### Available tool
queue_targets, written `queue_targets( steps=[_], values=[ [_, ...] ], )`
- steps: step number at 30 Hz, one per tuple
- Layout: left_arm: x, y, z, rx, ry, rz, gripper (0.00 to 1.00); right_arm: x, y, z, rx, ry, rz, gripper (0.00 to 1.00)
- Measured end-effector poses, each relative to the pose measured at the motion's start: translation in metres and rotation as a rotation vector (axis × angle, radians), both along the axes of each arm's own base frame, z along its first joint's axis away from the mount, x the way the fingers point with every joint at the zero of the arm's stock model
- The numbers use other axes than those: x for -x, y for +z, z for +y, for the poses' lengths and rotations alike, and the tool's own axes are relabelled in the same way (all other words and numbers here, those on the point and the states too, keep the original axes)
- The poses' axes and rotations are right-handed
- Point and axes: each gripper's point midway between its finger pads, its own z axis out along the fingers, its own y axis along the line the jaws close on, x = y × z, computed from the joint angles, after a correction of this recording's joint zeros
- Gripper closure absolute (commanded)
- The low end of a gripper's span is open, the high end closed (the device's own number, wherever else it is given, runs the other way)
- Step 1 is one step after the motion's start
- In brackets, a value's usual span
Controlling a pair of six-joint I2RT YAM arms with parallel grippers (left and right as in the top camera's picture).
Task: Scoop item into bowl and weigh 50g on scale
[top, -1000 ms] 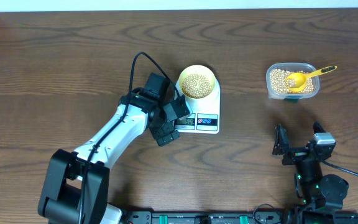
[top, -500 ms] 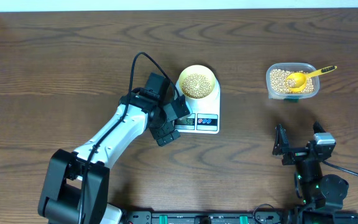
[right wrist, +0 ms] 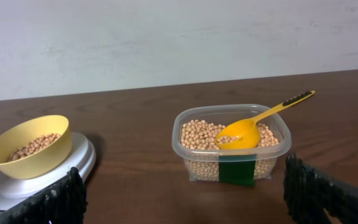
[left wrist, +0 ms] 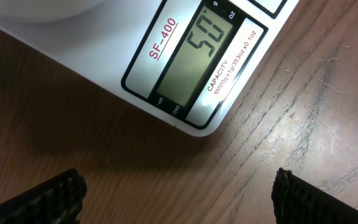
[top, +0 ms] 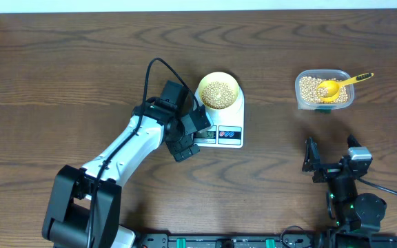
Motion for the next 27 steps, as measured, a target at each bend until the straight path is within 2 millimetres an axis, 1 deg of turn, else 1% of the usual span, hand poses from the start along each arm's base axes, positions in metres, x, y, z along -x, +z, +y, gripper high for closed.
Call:
queue_targets(
  steps=[24, 26, 27],
  values=[
    [0.000, 0.000, 0.000, 0.000, 0.000, 0.000, 0.02, 0.000, 0.000, 0.000, 0.000, 0.000, 0.000, 0.01],
    [0.004, -0.001, 0.002, -0.007, 0.000, 0.015, 0.02, 0.000, 0.000, 0.000, 0.000, 0.000, 0.000, 0.01],
    [0.010, -0.002, 0.005, -0.020, 0.000, 0.042, 0.02, 0.000, 0.000, 0.000, 0.000, 0.000, 0.000, 0.01]
  ],
)
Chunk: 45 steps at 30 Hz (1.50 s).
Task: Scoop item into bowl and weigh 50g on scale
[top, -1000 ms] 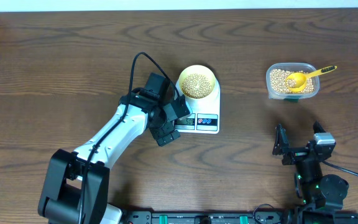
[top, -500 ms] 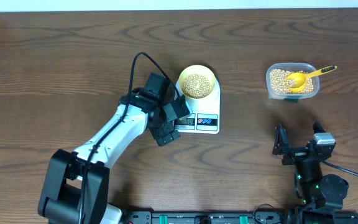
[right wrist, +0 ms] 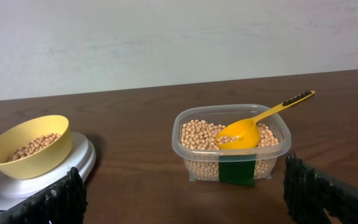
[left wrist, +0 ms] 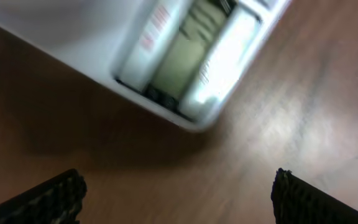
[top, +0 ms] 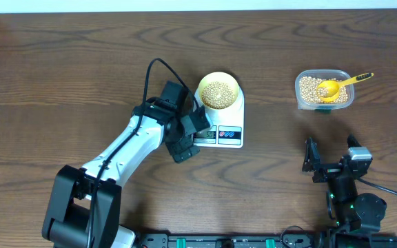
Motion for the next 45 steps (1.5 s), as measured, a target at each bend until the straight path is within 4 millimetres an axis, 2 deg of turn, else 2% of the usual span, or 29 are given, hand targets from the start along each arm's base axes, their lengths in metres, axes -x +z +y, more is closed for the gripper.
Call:
queue_targets(
  steps=[4, 9, 13, 18, 22, 25, 28, 34, 42, 45],
  values=[
    [0.012, 0.003, 0.010, -0.032, 0.006, 0.022, 0.00, 0.000, 0.000, 0.000, 0.000, 0.000, 0.000, 0.01],
    [0.020, 0.037, 0.022, -0.013, 0.031, -0.071, 0.03, 0.000, 0.000, 0.000, 0.000, 0.000, 0.000, 0.01],
    [0.029, 0.047, 0.039, -0.026, 0.063, -0.129, 0.02, 0.000, 0.000, 0.000, 0.000, 0.000, 0.000, 0.01],
    [0.052, 0.038, 0.064, -0.063, 0.111, -0.149, 0.02, 0.000, 0.000, 0.000, 0.000, 0.000, 0.000, 0.01],
    [0.072, 0.028, 0.075, -0.084, 0.120, -0.152, 0.02, 0.000, 0.000, 0.000, 0.000, 0.000, 0.000, 0.01],
    [0.087, 0.022, 0.079, -0.070, 0.122, -0.162, 0.02, 0.000, 0.000, 0.000, 0.000, 0.000, 0.001, 0.01],
    [0.097, 0.019, 0.072, -0.006, 0.112, -0.185, 0.02, 0.000, 0.000, 0.000, 0.000, 0.000, 0.001, 0.01],
    [0.088, 0.027, 0.062, 0.103, 0.102, -0.362, 0.02, 0.000, 0.000, 0.000, 0.000, 0.000, 0.001, 0.01],
    [0.062, 0.059, 0.054, 0.219, 0.105, -0.680, 0.02, 0.000, 0.000, 0.000, 0.000, 0.000, 0.000, 0.01],
    [0.063, 0.058, 0.055, 0.238, 0.108, -0.731, 0.02, 0.000, 0.000, 0.000, 0.000, 0.000, 0.001, 0.01]
  ],
)
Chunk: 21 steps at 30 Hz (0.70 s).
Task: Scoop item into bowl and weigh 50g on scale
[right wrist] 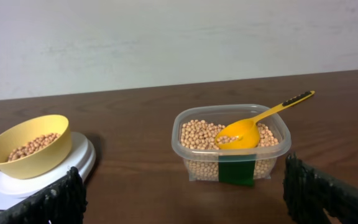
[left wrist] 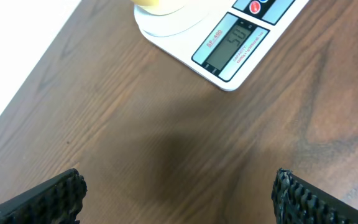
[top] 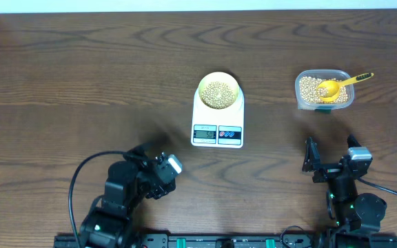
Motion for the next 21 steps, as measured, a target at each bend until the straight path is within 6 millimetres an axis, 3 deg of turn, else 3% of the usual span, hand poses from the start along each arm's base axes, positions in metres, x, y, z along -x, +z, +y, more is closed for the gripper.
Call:
queue_targets(
  steps=[9, 14, 21],
  values=[
    [-0.012, 0.012, 0.023, 0.151, 0.173, -0.136, 0.02, 0.000, 0.000, 0.000, 0.000, 0.000, 0.000, 0.01],
    [-0.010, 0.008, 0.026, 0.190, 0.195, -0.166, 0.02, 0.000, 0.000, 0.000, 0.000, 0.000, 0.000, 0.01],
    [-0.011, 0.031, 0.027, 0.268, 0.218, -0.248, 0.02, 0.000, 0.000, 0.000, 0.000, 0.000, 0.000, 0.01]
  ],
)
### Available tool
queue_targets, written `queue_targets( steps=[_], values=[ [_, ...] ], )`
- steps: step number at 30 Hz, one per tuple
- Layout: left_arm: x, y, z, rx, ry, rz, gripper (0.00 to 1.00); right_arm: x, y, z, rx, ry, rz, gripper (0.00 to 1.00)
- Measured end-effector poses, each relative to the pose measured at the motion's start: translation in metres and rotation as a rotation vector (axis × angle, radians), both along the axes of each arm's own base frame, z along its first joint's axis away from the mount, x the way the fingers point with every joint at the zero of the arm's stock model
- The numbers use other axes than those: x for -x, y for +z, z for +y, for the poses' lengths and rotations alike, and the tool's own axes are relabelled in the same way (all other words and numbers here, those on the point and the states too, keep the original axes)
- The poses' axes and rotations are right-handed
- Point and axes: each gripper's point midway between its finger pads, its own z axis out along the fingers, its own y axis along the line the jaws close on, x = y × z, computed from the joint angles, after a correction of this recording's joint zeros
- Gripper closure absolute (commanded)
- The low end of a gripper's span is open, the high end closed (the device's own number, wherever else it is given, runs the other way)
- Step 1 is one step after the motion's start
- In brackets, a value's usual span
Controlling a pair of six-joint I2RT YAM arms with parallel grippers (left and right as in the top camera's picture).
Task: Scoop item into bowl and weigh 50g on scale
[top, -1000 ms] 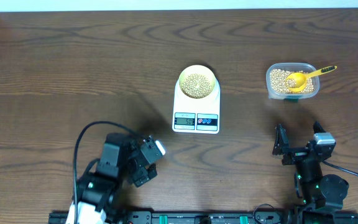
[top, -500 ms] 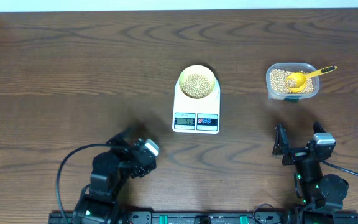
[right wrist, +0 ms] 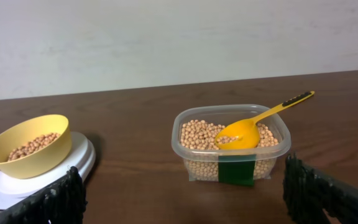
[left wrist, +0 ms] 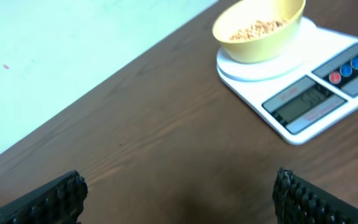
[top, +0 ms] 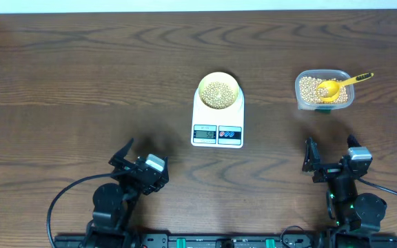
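A yellow bowl [top: 218,91] holding chickpeas sits on the white scale [top: 218,135] at the table's middle; its display is lit but unreadable. The bowl [left wrist: 260,31] and scale [left wrist: 303,102] also show in the left wrist view. A clear tub of chickpeas [top: 324,90] with a yellow spoon [top: 336,86] resting in it stands at the right; the tub [right wrist: 231,140] and spoon [right wrist: 247,127] appear in the right wrist view. My left gripper [top: 138,165] is open and empty near the front left. My right gripper [top: 336,162] is open and empty near the front right.
The brown wooden table [top: 81,83] ends at a pale wall along the back. Both arm bases sit at the front edge, with black cables trailing from them.
My left arm has folded further back toward its base, and its camera now looks level across the table at the bowl and scale. The right arm has not moved.
My left gripper hung open right beside the scale, whose display read 50. It was still there a moment later, then pulled back to the front left, and now sits folded near its base. The right gripper stayed parked and open throughout, the spoon resting in the tub.
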Motion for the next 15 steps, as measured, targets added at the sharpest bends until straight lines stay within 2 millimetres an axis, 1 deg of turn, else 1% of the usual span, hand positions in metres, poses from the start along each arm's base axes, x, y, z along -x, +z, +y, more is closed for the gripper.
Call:
queue_targets(
  steps=[3, 5, 9, 11, 15],
  values=[
    [0.001, 0.008, 0.000, 0.022, 0.004, -0.033, 0.02, 0.000, 0.000, 0.000, 0.000, 0.000, 0.000, 0.01],
    [0.000, 0.018, 0.000, 0.035, 0.005, -0.078, 0.02, 0.000, 0.000, 0.000, 0.000, 0.000, 0.000, 0.01],
    [-0.006, 0.029, 0.000, 0.059, 0.009, -0.170, 0.02, 0.000, 0.000, 0.000, 0.000, 0.000, 0.000, 0.01],
    [-0.009, 0.031, 0.001, 0.068, 0.017, -0.198, 0.02, 0.000, 0.000, 0.000, 0.000, 0.000, 0.000, 0.01],
    [-0.011, 0.030, 0.007, 0.084, 0.042, -0.198, 0.02, 0.000, 0.000, 0.000, 0.000, 0.000, 0.000, 0.01]
  ],
)
